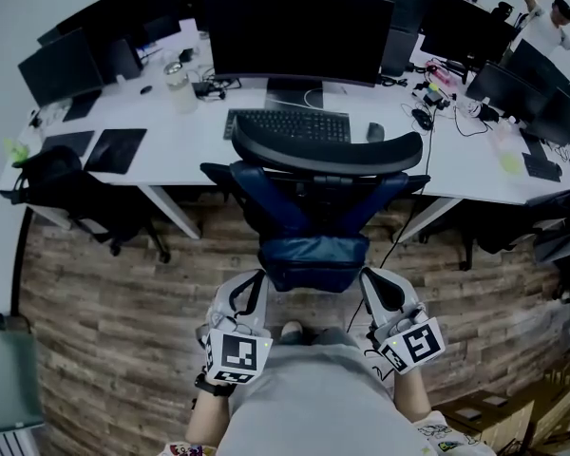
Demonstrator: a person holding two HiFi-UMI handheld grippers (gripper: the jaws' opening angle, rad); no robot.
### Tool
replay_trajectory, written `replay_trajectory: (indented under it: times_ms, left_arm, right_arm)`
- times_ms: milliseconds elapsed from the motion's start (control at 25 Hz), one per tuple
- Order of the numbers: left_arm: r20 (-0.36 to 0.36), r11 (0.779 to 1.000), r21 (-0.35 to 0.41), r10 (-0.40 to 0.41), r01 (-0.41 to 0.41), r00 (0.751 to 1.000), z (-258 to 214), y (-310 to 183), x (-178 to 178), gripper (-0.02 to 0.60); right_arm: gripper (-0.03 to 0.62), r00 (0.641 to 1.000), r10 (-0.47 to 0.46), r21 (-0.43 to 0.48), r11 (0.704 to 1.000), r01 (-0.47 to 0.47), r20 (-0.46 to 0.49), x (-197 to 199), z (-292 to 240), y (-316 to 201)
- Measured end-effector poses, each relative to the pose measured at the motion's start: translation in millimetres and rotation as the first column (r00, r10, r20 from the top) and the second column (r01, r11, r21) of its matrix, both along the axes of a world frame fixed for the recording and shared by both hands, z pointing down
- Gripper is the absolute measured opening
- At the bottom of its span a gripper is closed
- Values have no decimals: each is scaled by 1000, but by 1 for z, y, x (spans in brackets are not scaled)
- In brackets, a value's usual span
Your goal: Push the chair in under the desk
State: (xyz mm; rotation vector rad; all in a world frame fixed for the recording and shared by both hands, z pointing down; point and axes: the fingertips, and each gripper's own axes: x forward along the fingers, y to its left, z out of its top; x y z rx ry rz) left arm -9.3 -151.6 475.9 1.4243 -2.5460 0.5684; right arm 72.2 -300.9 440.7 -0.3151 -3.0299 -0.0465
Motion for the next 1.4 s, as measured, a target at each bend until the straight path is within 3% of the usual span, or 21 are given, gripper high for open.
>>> replay_trajectory:
  times_ms: [320,1400]
  left_arm:
    - [-85,996,90,-17,25,996,-1,8,1,9]
    - [-62,996,84,-24,29,998,0,10,-1,9]
  right_arm:
    - [0,999,36,-59,998,-36,5,4,4,-1]
    - [0,1000,26,14,1000,-26,-11,3,6,4]
